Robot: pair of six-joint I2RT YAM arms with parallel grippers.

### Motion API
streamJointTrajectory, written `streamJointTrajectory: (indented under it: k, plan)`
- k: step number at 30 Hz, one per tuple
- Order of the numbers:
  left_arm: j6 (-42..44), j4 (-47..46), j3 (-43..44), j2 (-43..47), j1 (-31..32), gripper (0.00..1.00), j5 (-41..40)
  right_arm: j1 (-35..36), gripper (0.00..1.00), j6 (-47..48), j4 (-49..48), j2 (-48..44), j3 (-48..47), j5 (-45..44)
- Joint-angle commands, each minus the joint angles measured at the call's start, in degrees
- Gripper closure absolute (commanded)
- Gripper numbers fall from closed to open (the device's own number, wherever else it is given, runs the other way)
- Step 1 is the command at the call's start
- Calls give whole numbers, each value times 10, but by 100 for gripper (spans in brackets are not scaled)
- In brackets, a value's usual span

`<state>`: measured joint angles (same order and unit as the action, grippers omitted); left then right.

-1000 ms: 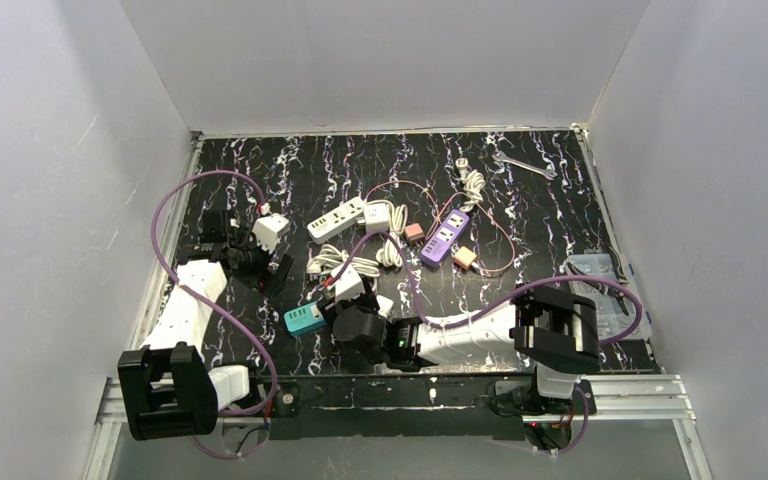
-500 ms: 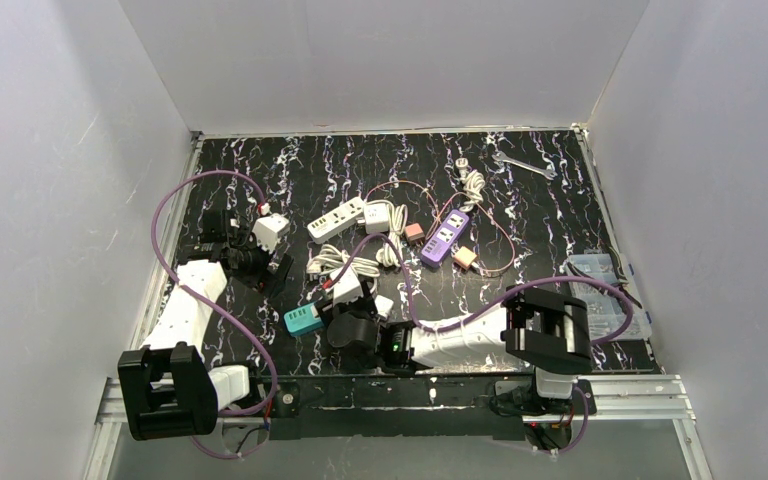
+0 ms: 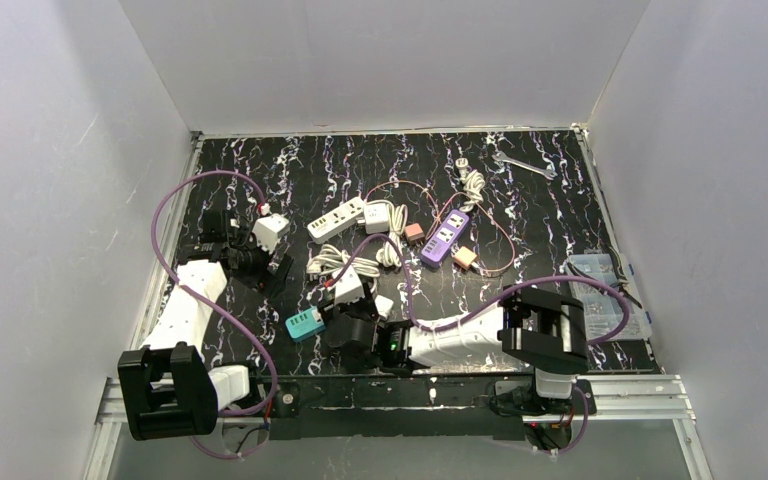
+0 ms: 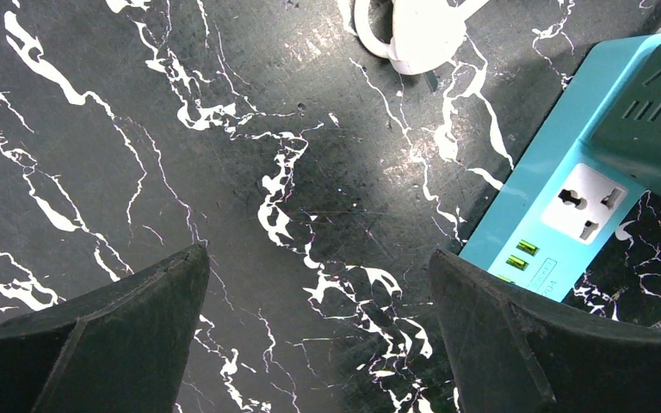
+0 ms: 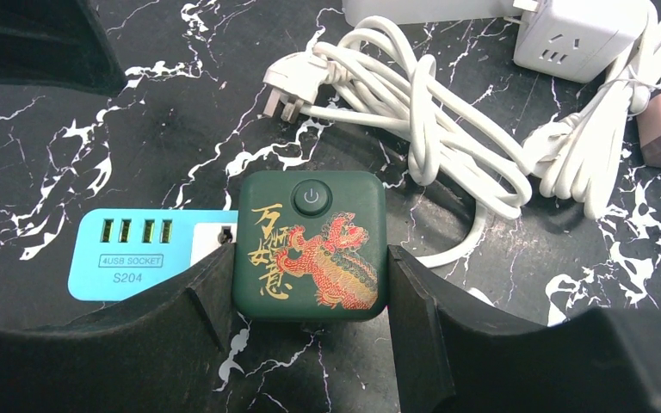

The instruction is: Insert the plug

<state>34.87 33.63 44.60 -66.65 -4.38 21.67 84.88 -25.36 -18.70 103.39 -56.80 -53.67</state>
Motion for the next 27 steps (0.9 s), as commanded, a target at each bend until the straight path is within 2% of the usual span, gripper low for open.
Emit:
streamJointTrajectory:
  k: [1, 11, 19, 24, 25, 26, 27]
  plan:
    - [0, 20, 10, 12, -2, 2, 11, 4, 99, -15, 121, 53, -7, 39]
    - [-15, 26, 24, 10, -2, 2, 27, -12, 99, -33, 163, 84, -13, 98]
    - [-24, 38, 39, 15, -3, 2, 32, -13, 99, -47, 152, 91, 29, 122]
    - [-31, 45, 47, 27, -2, 2, 27, -13, 99, -37, 166, 79, 18, 123]
    - [-35, 47, 51, 27, -2, 2, 26, -13, 92, 21, 169, 75, 14, 123]
    - [-43, 49, 56, 26, -2, 2, 26, -13, 81, -25, 174, 68, 9, 124]
    - [-51, 51, 62, 26, -3, 2, 27, -13, 69, -29, 178, 64, 3, 123]
